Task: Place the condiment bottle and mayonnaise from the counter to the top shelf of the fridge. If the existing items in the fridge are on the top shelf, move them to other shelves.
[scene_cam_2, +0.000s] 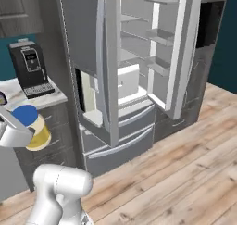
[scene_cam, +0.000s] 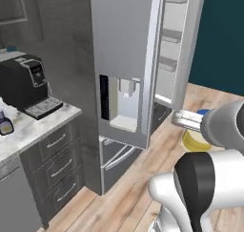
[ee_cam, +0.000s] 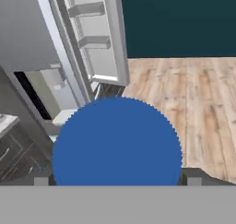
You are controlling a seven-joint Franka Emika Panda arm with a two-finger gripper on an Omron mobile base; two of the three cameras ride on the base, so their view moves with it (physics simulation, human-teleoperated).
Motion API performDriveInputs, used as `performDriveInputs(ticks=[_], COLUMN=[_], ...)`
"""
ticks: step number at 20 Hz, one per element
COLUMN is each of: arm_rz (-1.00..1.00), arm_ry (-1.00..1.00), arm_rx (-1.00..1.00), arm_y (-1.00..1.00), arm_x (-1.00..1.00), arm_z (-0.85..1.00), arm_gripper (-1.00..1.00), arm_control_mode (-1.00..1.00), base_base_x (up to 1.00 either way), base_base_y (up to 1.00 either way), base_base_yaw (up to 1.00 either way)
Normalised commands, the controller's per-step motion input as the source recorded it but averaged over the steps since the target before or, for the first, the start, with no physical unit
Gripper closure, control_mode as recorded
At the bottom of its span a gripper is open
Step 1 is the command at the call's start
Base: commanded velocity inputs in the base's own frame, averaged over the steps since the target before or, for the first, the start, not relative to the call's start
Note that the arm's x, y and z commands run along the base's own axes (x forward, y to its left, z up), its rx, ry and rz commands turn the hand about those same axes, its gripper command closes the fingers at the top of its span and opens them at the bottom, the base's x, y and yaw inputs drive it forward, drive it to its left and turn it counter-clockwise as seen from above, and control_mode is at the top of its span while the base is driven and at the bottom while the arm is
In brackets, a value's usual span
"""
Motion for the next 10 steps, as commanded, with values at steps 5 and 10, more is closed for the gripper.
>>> performDriveInputs(ticks=[5,10], arm_rz=[0.00,0.00], arm_ry=[0.00,0.00], arm_rx=[0.00,0.00], arm_y=[0.00,0.00], arm_x=[0.00,0.00], arm_z=[0.00,0.00], arm_gripper=[1.00,1.00], arm_control_mode=[1.00,1.00], base_base_x=[0.64,0.94], base_base_y=[-0.99,-0.76], base_base_yaw=[-0.43,-0.33])
